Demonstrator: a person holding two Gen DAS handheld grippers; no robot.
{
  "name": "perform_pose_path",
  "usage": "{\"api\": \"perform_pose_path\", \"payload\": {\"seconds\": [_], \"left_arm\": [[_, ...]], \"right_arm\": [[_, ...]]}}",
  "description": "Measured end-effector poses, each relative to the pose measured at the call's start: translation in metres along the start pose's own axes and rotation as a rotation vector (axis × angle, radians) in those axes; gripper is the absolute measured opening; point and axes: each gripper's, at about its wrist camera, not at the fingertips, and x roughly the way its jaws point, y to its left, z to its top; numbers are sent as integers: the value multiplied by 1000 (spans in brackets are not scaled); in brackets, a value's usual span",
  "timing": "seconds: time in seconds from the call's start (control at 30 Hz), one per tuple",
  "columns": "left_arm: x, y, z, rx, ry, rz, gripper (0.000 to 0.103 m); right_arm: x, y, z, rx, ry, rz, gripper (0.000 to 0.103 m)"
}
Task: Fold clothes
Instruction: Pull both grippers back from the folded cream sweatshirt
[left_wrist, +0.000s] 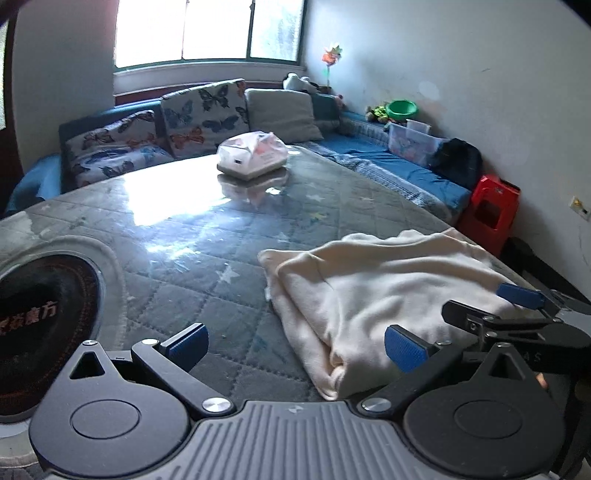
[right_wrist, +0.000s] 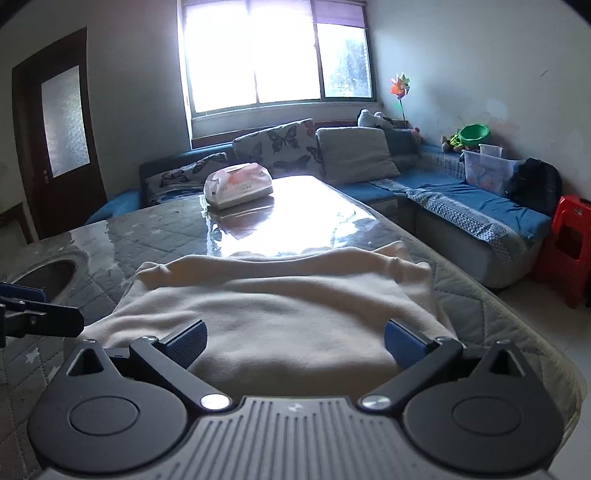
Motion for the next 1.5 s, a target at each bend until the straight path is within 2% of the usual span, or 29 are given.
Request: {"api": "perform_pose_path", "payload": {"seconds": [0.27, 0.53, 0.7, 0.87, 1.17, 1.27, 1.4, 1.5], "left_arm": [[3, 5, 1, -43, 29, -27, 103], [7, 8, -1, -24, 57, -17, 103], [10, 15, -1, -57, 85, -9, 103], [11, 22, 1, -94, 103, 13, 103], [15, 27, 6, -136, 120, 43, 103], [16, 24, 10, -127, 111, 58, 103], [17, 19, 15, -106, 105, 49, 103], [21, 13, 18, -91, 104, 47, 103]], "right_arm": [[3, 8, -7, -56, 17, -41, 103], [-7, 14, -4, -73, 4, -51, 103], [-6, 27, 3, -91, -2, -4, 103], [2, 40, -5, -128, 28, 18, 103], [-17, 37, -3, -141, 15, 47, 103], [-12, 37, -9, -147, 49, 54, 103], [-20, 41, -10, -223, 41, 80, 103], [-26, 37, -1, -234, 30, 105, 103]]}}
